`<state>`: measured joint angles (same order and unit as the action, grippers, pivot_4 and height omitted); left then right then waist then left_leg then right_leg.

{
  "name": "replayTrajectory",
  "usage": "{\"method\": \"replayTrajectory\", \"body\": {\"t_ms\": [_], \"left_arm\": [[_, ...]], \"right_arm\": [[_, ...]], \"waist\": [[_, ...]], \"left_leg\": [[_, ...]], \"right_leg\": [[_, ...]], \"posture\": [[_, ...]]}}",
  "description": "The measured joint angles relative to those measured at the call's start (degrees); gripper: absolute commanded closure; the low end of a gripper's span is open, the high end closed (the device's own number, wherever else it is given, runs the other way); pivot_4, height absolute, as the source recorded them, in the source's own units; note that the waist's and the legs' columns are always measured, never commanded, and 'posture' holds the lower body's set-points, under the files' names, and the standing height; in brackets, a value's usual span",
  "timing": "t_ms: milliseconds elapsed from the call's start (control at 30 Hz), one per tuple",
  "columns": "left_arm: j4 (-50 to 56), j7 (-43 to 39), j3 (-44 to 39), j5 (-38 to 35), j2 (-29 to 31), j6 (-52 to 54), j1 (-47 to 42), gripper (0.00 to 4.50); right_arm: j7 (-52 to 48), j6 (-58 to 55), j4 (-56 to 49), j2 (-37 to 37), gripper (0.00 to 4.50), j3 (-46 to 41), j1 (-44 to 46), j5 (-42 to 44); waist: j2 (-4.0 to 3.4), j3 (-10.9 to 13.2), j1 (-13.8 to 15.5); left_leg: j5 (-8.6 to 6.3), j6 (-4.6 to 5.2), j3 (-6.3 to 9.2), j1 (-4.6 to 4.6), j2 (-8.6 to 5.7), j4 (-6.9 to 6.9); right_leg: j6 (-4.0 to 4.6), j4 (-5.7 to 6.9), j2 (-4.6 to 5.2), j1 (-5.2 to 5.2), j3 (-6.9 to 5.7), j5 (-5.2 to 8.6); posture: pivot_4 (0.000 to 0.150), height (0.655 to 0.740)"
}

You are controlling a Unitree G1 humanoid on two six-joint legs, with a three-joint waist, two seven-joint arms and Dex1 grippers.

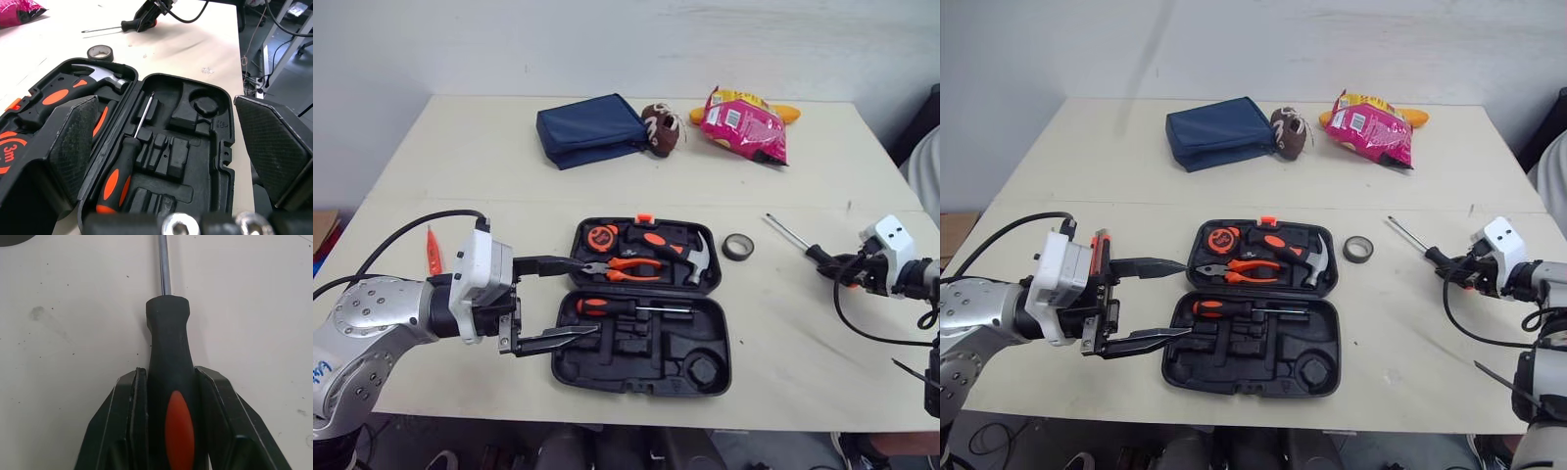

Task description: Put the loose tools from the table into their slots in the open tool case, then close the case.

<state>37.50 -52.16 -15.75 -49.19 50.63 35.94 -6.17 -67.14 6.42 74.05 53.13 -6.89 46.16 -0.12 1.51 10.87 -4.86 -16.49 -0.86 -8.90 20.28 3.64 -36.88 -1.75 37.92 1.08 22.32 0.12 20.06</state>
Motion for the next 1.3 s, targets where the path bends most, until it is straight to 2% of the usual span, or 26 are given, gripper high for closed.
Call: {"method": "replayTrajectory", "body": {"t_ms": [200,333,433,567,667,833,967,1033,1133,1300], "left_arm": [[0.00,-1.01,0.86,-0.16,-0.11,0.27,0.11,0.00],[-0.29,-2.64,1.28,2.41,-1.73,-4.48,-0.09,0.00],[-2.37,-4.42,1.48,6.09,-2.85,-9.99,-0.04,0.00],[-4.63,-7.27,1.05,7.75,-2.19,-12.42,0.73,0.00],[-4.63,-9.92,0.45,7.67,-0.52,-12.72,3.61,0.00],[-4.41,-11.97,-2.39,7.29,1.18,-12.25,8.08,0.00],[-2.79,-12.40,-5.36,6.75,1.97,-11.19,13.39,0.00],[-1.77,-12.52,-6.21,7.75,1.85,-11.82,16.48,0.00],[-1.75,-12.25,-7.08,10.08,1.29,-13.96,18.30,0.00],[-1.59,-11.96,-9.26,10.26,1.13,-13.86,22.33,0.00]], "right_arm": [[-0.92,2.72,-2.55,-0.04,3.47,-3.83,-1.85,3.94],[-8.91,-1.20,-14.19,-0.05,3.47,-4.30,-3.30,7.65],[-13.26,-12.02,-30.91,-0.10,3.47,-3.27,-7.61,12.17],[-15.41,-36.34,-63.82,0.89,3.47,3.29,-14.91,20.43],[-12.35,-48.81,-77.62,0.89,3.47,4.83,-15.76,25.48],[-8.43,-61.01,-93.37,0.42,3.47,8.62,-16.06,32.93],[-1.22,-67.02,-101.98,-1.59,3.47,13.85,-16.25,33.89],[2.72,-67.52,-105.31,-1.75,3.47,18.56,-17.30,31.55],[6.15,-67.19,-106.25,-1.75,3.47,23.83,-18.33,28.72],[7.96,-65.54,-107.34,-1.78,3.47,27.27,-17.32,26.26]], "waist": [[-0.05,0.04,0.00],[-0.09,0.06,-0.23],[-0.10,0.06,0.06],[-0.11,0.06,0.05],[-0.11,0.06,0.19],[-0.10,0.06,0.30],[-0.01,0.01,0.16],[0.00,0.00,0.13],[0.00,0.01,0.14],[0.02,0.00,-0.06]], "left_leg": [[-0.01,0.01,0.00,0.06,-0.01,-0.02],[-0.06,-0.12,0.00,0.03,0.19,0.01],[-0.07,-0.24,0.04,0.05,0.35,0.02],[-0.15,-0.36,0.09,0.16,0.50,0.06],[-0.21,-0.35,0.09,0.26,0.49,0.09],[-0.31,-0.27,0.11,0.38,0.49,0.11],[-0.36,-0.22,0.12,0.60,0.48,0.10],[-0.36,-0.21,0.12,1.02,0.46,0.00],[-0.35,-0.21,0.11,1.09,0.45,-0.04],[-0.36,-0.21,0.11,1.08,0.47,-0.06]], "right_leg": [[-0.02,0.02,-0.01,0.07,0.01,-0.01],[0.00,0.05,-0.30,0.13,0.18,-0.02],[0.05,0.06,-0.46,0.18,0.17,-0.03],[0.12,0.06,-0.55,0.30,0.15,0.01],[0.15,0.00,-0.51,0.39,0.13,0.03],[0.19,-0.10,-0.47,0.47,0.09,0.06],[0.20,-0.15,-0.43,0.67,0.07,0.06],[0.20,-0.07,-0.41,1.08,0.08,0.06],[0.20,-0.04,-0.42,1.18,0.07,0.06],[0.20,-0.03,-0.44,1.17,0.07,0.06]], "posture": [[0.150,0.7400],[0.150,0.7400],[0.150,0.7400],[0.150,0.7400],[0.150,0.7400],[0.150,0.7400],[0.150,0.7400],[0.150,0.7400],[0.150,0.7400],[0.150,0.7400]]}}
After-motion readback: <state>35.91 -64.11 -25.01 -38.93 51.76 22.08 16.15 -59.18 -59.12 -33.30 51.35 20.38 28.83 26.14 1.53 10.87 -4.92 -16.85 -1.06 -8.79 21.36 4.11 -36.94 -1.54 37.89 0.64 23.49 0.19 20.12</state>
